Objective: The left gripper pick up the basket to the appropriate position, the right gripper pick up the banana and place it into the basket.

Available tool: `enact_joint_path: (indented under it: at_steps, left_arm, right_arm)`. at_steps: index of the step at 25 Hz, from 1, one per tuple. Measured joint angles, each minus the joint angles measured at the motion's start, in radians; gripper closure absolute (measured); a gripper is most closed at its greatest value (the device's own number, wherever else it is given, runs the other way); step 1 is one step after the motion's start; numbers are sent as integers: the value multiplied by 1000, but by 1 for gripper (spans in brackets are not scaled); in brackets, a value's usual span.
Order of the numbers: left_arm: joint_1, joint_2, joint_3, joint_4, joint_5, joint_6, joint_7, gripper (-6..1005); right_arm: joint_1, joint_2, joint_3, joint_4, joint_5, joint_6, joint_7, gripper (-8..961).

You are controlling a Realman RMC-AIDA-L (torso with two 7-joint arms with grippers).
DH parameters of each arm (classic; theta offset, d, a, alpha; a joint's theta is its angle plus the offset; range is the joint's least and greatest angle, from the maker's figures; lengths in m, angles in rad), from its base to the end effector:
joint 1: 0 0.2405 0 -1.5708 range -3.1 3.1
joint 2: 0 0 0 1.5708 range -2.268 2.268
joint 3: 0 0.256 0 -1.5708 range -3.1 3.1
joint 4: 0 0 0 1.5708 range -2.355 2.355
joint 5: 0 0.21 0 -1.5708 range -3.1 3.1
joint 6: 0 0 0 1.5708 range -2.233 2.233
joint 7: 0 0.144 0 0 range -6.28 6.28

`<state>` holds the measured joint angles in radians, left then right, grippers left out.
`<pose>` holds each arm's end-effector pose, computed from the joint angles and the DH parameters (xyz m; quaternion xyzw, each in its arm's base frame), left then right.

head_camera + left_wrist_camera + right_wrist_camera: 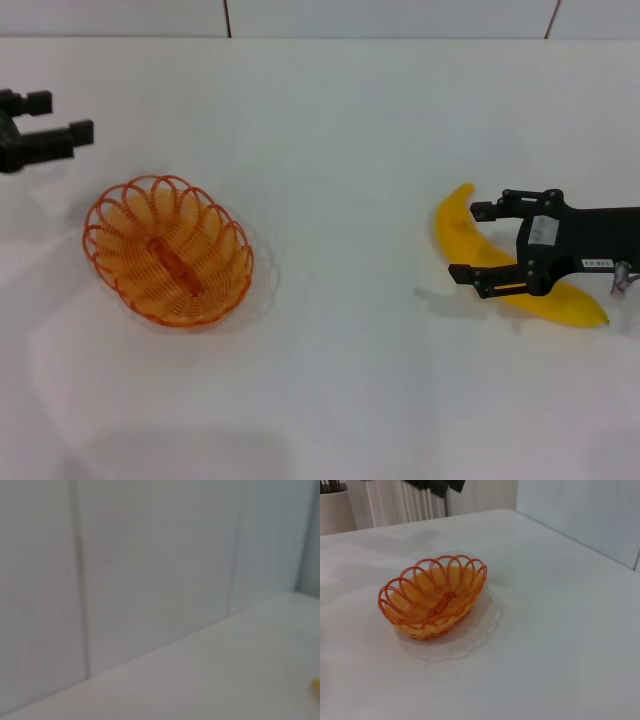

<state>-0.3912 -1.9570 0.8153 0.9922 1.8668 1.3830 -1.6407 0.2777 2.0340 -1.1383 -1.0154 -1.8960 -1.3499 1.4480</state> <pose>-0.2833 0.3556 0.1027 -0.9082 -0.2379 -0.1818 0.2926 0.2829 0.3101 0.0121 -0.9666 0.1488 0.1011 0.1827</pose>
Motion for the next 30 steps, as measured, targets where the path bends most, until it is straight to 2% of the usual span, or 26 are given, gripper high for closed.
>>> enact_joint_path:
  at_steps: [3, 5, 7, 12, 20, 23, 30]
  left_arm:
    - [-61, 44, 2, -20, 92, 3, -110, 257]
    - [-105, 55, 3, -44, 170, 3, -157, 259]
    - [-143, 55, 0, -77, 248, 1, -176, 261]
    - [-206, 36, -5, -154, 386, -28, -179, 266]
    - [-225, 9, 4, -164, 461, -76, -178, 274]
    - [-233, -6, 4, -164, 498, -112, -181, 277]
    - [-257, -62, 3, -164, 590, -182, -182, 283]
  right_arm:
    - [1, 0, -1, 0, 0, 0, 1, 71]
    - [1, 0, -2, 0, 0, -1, 2, 71]
    - [3, 0, -6, 0, 0, -4, 4, 71]
    - [9, 0, -11, -3, 0, -9, 7, 72]
    - [14, 0, -11, 0, 0, -9, 8, 73]
    - [15, 0, -11, 0, 0, -9, 8, 73]
    - [17, 0, -11, 0, 0, -11, 8, 73]
